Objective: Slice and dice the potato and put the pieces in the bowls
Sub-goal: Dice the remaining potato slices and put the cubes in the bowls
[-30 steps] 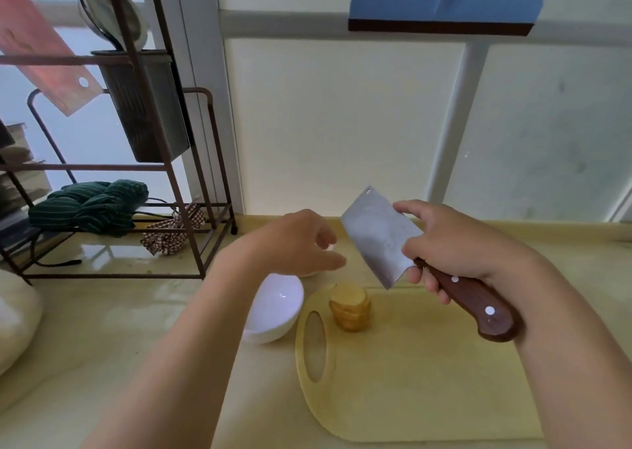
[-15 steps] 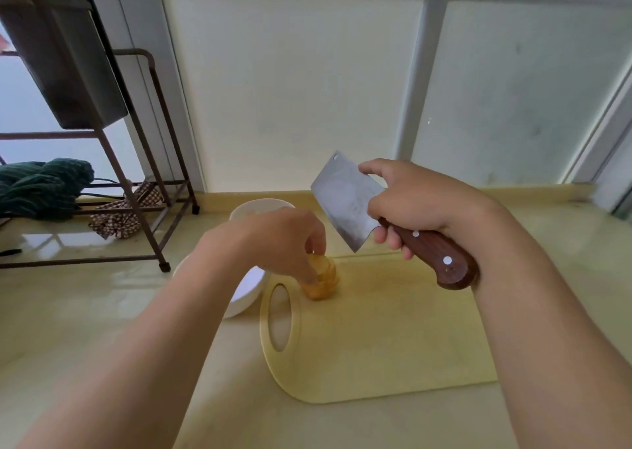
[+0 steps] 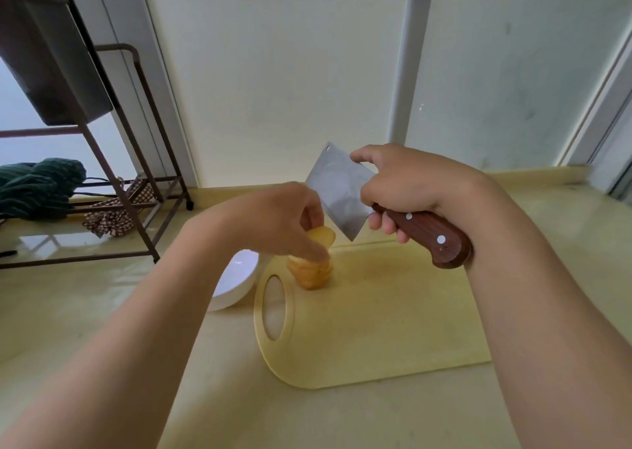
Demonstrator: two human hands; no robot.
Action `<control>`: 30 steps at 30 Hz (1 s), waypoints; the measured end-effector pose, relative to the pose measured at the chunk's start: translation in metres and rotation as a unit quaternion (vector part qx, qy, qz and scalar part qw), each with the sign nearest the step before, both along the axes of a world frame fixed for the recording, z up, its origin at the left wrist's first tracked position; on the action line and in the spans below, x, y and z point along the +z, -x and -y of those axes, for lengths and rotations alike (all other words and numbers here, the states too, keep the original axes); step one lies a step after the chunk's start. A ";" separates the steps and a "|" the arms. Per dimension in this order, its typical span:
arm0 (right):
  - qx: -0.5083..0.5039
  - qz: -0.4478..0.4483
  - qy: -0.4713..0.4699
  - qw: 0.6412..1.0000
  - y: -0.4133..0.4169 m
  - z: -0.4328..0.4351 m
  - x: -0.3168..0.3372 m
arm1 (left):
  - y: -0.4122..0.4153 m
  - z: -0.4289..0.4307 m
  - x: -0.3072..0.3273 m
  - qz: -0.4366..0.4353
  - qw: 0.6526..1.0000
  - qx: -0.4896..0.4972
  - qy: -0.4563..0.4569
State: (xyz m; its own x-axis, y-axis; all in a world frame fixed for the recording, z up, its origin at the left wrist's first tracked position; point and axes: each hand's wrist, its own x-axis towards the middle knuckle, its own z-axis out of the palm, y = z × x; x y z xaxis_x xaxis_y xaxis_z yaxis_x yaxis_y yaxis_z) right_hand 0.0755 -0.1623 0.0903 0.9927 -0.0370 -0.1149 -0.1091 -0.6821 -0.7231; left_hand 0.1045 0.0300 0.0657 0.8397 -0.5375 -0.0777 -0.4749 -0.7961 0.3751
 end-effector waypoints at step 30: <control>-0.074 -0.022 0.050 0.996 0.095 0.098 -0.060 | 0.041 0.081 -0.101 0.139 0.960 -0.212 0.119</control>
State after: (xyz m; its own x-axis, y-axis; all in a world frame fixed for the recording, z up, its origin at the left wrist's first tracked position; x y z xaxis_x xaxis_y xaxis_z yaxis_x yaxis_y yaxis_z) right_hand -0.0196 -0.2608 0.0299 0.9695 -0.1961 -0.1473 -0.2445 -0.7244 -0.6446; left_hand 0.0635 -0.0514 -0.0353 0.5122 -0.8101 0.2853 -0.8453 -0.4167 0.3343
